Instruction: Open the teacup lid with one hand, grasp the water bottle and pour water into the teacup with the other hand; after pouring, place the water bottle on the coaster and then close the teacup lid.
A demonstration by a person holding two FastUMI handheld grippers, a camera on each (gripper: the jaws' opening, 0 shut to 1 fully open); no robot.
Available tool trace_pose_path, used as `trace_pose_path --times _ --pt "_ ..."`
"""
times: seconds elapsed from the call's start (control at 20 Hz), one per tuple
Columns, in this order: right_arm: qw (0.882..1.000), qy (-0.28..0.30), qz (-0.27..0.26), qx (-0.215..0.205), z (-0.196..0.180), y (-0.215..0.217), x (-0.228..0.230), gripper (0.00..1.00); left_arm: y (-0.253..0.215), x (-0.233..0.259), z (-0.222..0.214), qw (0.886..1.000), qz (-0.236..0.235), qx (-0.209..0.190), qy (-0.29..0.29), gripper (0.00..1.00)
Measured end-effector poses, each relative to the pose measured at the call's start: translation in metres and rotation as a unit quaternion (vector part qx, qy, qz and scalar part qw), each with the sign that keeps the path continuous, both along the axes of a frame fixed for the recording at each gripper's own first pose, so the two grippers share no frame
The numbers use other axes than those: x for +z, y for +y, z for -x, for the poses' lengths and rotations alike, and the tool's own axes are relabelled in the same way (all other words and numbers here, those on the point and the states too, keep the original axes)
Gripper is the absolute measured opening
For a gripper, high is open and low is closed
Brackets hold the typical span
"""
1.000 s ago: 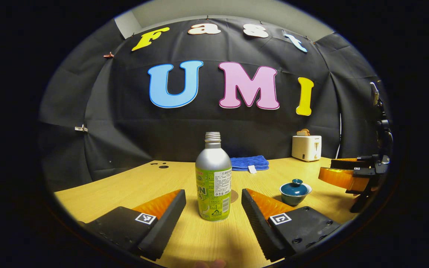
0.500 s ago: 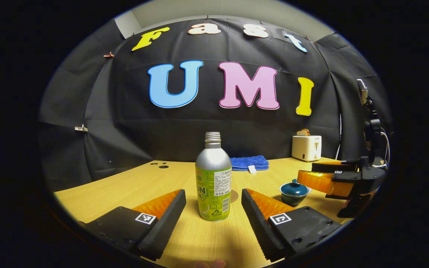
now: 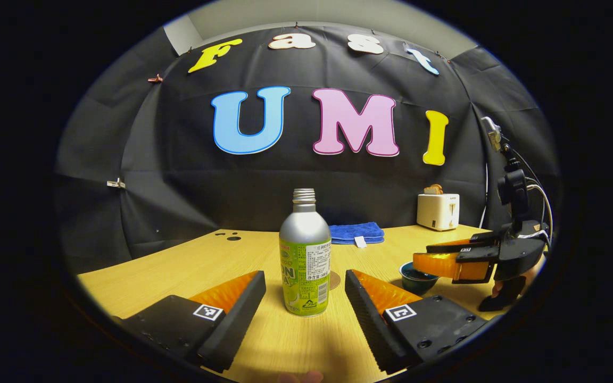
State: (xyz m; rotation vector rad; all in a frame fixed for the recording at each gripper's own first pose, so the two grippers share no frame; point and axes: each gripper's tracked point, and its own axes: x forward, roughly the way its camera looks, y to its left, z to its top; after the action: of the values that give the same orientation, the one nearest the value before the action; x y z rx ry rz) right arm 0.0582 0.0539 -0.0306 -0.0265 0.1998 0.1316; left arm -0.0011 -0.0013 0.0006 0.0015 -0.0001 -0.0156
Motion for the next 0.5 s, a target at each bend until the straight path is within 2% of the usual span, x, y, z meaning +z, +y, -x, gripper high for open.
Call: trace_pose_path --times 0.15,0.25,0.3,0.5 --pt "1.000 0.004 -0.002 -0.002 -0.002 0.000 -0.003 0.36 0.000 0.000 0.000 1.000 0.000 0.000 0.000 0.95" --pt "1.000 0.005 0.001 -0.002 0.001 0.000 -0.004 0.35 0.000 -0.001 0.000 1.000 0.000 0.000 0.000 0.95" --pt "1.000 -0.007 -0.002 -0.003 0.001 -0.001 0.001 0.31 -0.001 0.000 0.000 1.000 0.000 0.000 0.000 0.95" --pt "0.998 -0.061 -0.010 -0.026 0.009 -0.010 0.018 0.31 0.000 0.000 0.000 1.000 0.000 0.000 0.000 0.95"
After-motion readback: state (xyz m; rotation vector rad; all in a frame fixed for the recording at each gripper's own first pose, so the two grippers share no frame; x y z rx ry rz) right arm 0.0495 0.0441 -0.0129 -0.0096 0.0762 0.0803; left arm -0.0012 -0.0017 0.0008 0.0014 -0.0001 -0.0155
